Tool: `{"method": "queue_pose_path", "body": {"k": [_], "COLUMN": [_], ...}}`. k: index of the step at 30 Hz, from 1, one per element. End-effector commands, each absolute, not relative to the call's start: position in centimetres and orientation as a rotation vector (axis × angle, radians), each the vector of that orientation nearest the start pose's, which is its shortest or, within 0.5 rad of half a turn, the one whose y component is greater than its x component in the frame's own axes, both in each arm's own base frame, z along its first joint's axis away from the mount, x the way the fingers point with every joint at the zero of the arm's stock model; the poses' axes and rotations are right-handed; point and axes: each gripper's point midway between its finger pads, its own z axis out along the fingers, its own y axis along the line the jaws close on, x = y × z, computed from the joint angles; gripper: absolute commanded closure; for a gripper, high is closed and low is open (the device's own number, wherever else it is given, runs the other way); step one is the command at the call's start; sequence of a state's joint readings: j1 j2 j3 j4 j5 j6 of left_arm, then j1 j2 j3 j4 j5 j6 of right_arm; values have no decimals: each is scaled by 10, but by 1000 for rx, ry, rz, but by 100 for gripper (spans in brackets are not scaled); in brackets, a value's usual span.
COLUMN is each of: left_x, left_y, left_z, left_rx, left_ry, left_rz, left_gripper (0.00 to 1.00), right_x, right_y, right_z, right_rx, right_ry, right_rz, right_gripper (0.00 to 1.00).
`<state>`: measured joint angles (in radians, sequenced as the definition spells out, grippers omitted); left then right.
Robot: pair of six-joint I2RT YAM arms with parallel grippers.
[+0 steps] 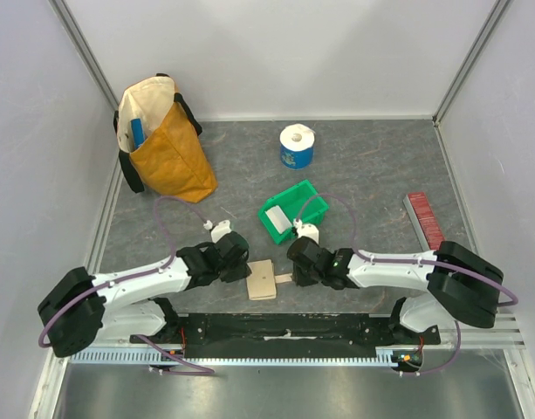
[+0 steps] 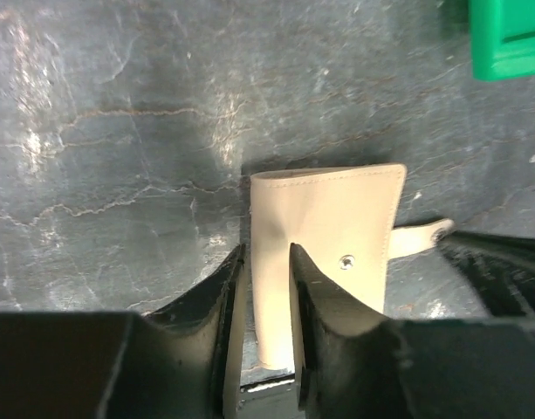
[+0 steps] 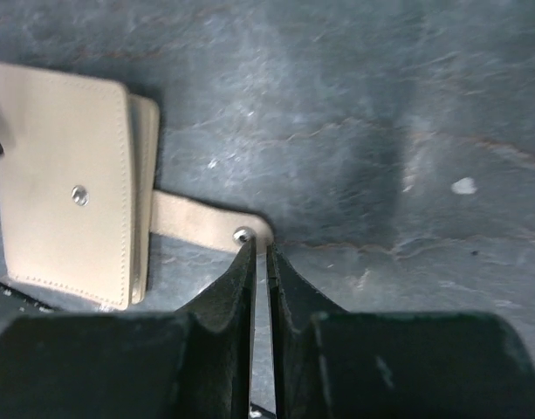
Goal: Put the credit cards into the card holder
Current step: Open the card holder at the center of the board.
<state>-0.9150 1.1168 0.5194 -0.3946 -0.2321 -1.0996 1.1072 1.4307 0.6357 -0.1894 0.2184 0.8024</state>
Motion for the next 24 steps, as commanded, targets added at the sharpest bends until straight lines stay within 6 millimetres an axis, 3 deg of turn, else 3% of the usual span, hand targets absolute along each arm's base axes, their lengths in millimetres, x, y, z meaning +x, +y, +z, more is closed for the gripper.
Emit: {"method": "queue_pose_path", "body": {"k": [1,4,9,17,20,24], "left_x": [156,156,162,174,176,174], "left_y": [-216,-222,-225,-231,-232,-231], "left_z": [25,21,24,57,69,75], "left_rx": [-283,-302,-300,-249,-235,-216], "left_ry": [2609,2607,2569,2512,2506,2515], "left_rz": [-512,-547,-569,-581,-577,-566], "left_gripper": [73,79,78,67,66,66], "right_x": [158,160,161,159,155,159], "right_y": [254,255,265,300,313,318], "right_z": [12,20,37,101,108,103], "right_rx": [-293,-312,-353,-383,-348,-292], "right_ry": [2590,2569,2553,2431,2430,2420], "right_rz": [413,449,534,817,921,944], "right_gripper": [84,84,82,75,76,73]}}
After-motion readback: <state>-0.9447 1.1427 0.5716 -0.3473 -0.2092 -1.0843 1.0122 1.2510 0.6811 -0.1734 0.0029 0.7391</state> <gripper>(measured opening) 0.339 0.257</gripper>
